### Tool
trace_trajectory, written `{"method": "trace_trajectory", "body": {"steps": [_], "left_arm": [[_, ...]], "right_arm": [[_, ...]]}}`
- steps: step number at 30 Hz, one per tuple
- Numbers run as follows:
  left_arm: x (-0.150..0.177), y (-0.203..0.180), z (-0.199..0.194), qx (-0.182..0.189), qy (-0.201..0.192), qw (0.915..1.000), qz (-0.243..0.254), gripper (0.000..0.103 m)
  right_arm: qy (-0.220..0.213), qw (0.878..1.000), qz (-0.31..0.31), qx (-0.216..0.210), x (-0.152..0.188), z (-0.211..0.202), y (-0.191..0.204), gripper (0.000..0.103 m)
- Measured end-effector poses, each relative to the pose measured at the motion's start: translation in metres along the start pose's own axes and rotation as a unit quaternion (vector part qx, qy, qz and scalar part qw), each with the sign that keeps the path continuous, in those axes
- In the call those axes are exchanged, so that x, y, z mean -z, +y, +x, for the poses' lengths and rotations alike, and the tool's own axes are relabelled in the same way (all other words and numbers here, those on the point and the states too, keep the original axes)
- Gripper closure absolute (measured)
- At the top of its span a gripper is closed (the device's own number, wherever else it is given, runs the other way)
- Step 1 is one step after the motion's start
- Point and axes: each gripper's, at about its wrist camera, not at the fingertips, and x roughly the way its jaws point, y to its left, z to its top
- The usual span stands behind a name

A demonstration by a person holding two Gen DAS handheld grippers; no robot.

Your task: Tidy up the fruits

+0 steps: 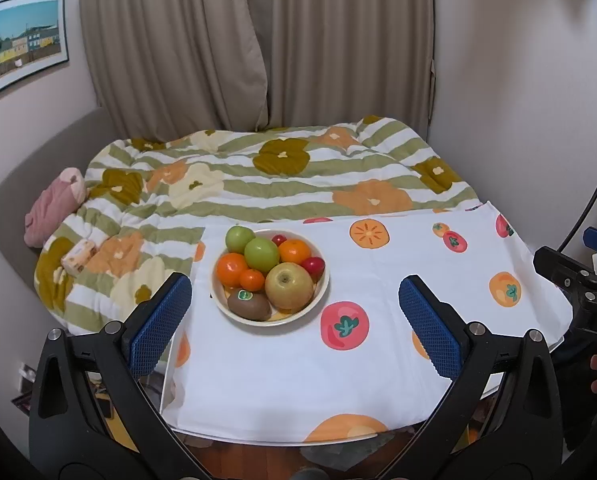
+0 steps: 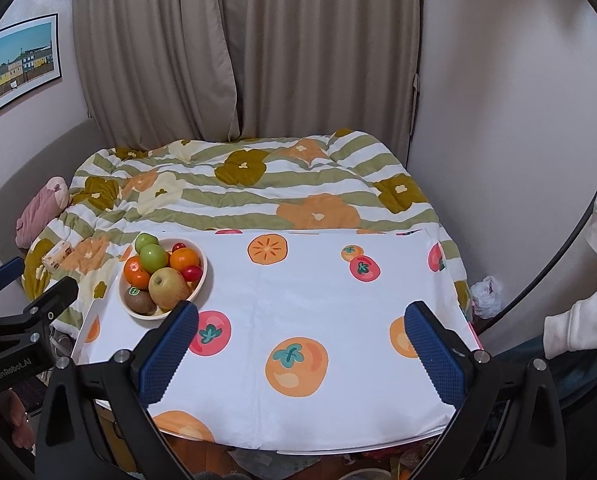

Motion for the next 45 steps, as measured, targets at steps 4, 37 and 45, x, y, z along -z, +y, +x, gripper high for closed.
{"method": "trace_trajectory", "body": {"steps": [4,37,45], "left_arm": [[-0.0016,0.0,0.0,-0.002,-0.003,1.0,-0.001,0.0],[-0.0074,-0.0006,-0.0018,-0.002,-0.016,0.9999,0.005,0.0],[-0.0067,-0.0007,-0.0043,0.002,-0.023,0.9997,0.006,0.0]], "right_arm": [[-0.001,1.0,0.001,0.0,0.0001,-0.0001,0.0002,0.0],[-0.004,1.0,0.003,-0.002,-0.0043,-0.0016,0.0025,0.0],[-0.004,1.0,0.003,-0.002,-0.0032,-0.0013,0.0016,0.0]]}}
